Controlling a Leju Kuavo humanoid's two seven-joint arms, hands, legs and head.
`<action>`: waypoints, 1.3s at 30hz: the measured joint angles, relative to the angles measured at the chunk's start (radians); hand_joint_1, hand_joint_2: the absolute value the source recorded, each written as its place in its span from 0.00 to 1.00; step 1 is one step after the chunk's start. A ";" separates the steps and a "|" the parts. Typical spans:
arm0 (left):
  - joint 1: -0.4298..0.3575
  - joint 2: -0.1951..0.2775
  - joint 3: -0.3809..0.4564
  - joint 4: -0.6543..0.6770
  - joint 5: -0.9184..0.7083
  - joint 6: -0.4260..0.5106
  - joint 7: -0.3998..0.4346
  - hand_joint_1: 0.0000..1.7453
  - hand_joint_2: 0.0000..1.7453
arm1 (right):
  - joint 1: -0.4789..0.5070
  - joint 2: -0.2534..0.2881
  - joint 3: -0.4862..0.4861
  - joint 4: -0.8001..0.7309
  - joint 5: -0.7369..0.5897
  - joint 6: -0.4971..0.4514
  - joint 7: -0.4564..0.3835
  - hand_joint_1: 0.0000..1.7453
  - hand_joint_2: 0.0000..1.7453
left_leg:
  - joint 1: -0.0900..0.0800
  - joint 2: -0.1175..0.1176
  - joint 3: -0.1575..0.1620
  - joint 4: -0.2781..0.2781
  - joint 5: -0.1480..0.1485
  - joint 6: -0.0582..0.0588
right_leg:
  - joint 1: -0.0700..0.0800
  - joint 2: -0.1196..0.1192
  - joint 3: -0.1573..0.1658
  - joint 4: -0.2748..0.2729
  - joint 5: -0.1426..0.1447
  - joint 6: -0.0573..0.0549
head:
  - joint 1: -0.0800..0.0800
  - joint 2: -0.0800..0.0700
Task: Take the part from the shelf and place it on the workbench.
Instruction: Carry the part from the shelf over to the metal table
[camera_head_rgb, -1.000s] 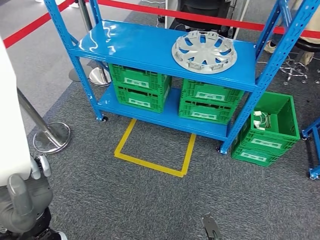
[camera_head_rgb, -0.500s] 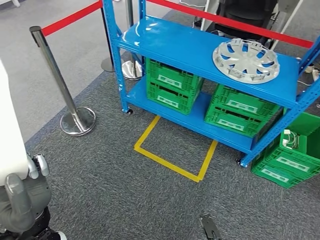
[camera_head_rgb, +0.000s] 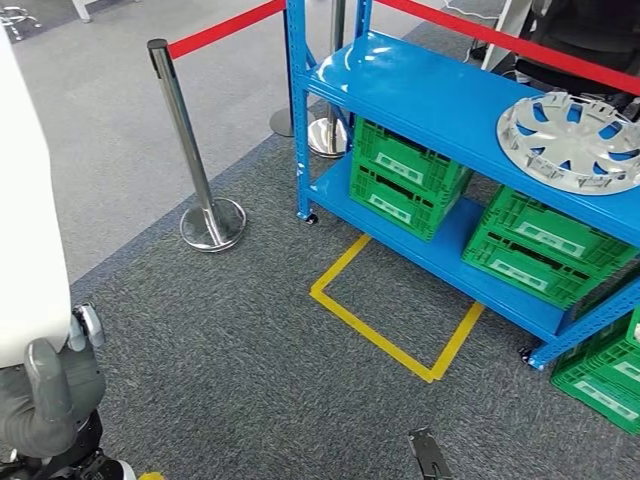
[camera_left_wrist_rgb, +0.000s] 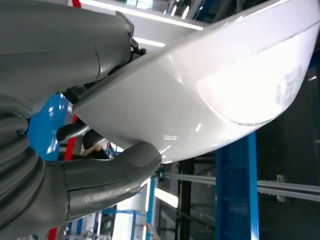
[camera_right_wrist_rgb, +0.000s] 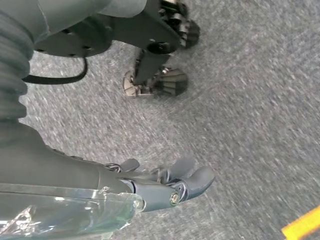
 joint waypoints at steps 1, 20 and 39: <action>0.000 0.001 0.000 0.000 0.000 0.000 0.000 1.00 1.00 | 0.001 0.000 0.000 0.000 0.000 0.000 0.000 0.00 1.00 | -0.002 0.033 -0.025 0.052 -0.032 -0.002 | -0.001 -0.015 0.001 -0.003 0.002 -0.002 | -0.003 0.000; -0.004 -0.001 -0.002 0.001 0.054 -0.048 -0.013 1.00 1.00 | -0.005 -0.001 -0.003 0.000 -0.024 0.010 -0.009 0.00 1.00 | -0.004 0.049 0.033 -0.044 0.027 0.046 | -0.001 -0.041 -0.135 0.320 -0.160 0.039 | 0.010 0.000; -0.009 0.002 -0.003 0.005 0.075 -0.077 -0.005 1.00 1.00 | 0.001 0.002 -0.014 0.000 -0.027 0.012 -0.004 0.00 1.00 | -0.009 0.133 0.010 0.036 -0.001 0.001 | 0.006 -0.120 -0.010 0.017 -0.007 0.002 | -0.002 0.000</action>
